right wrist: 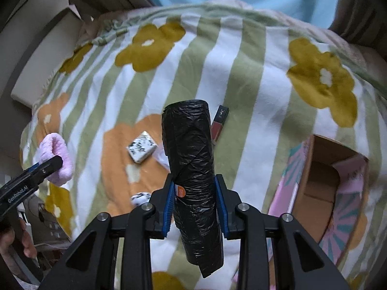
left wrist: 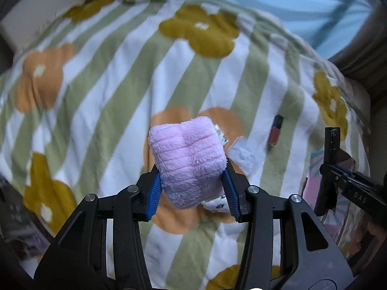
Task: Organize objects
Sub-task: 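Carry the pink pouch and black cylinder together over the cardboard box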
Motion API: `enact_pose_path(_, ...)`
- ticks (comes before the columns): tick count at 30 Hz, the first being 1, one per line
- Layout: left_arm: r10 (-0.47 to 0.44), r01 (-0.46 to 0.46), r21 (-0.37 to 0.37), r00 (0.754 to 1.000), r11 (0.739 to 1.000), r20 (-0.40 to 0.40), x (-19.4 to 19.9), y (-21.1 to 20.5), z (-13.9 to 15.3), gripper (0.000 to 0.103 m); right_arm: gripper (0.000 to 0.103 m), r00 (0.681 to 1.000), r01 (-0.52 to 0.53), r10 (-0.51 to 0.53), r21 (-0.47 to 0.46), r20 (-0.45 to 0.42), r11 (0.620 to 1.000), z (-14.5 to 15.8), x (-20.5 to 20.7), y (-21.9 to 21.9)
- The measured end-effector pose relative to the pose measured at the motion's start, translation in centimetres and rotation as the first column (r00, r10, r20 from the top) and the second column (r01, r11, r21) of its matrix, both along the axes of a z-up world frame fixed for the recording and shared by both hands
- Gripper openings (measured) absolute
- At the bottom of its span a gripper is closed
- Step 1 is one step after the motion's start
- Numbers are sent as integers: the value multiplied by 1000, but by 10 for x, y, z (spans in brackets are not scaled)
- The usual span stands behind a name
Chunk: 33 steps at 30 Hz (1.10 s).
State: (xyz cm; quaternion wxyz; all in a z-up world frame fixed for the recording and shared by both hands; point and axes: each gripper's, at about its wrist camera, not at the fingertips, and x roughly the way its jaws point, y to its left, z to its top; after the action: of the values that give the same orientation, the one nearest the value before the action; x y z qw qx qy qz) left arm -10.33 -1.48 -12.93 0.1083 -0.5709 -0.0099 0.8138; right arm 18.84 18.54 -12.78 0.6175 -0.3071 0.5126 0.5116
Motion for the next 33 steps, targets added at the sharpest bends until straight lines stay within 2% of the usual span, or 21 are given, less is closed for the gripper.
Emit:
enact_pose_path(5,-78,79,2,996,997,-40,14,-2,40,42,29,998,64,-65,31,8,997,37,-19,-28)
enact_pose_path(10,-197,196,-21,978,980,-75,37,-6,70,42,29,991,131,-133,69,25,989,72,-42,-61)
enact_pose_path(14,-279,279,-8,956,960,-86,53,-15,82,42,29,984,172,-175,79,27,982,82,-61,-79)
enact_pose_path(20,-366,367,-7,925,930,-101,58,-19,86,42,29,967,248,-253,98,35,964,90,-76,-97)
enact_pose_path(26,-490,493,-11,862,870,-133,56,-3,93,42,29,934,343,-352,129,60,931,103,-68,-119)
enact_pose_path(33,-620,631,-7,761,776,-193,60,60,117,42,29,882,450,-465,150,80,880,118,-36,-156)
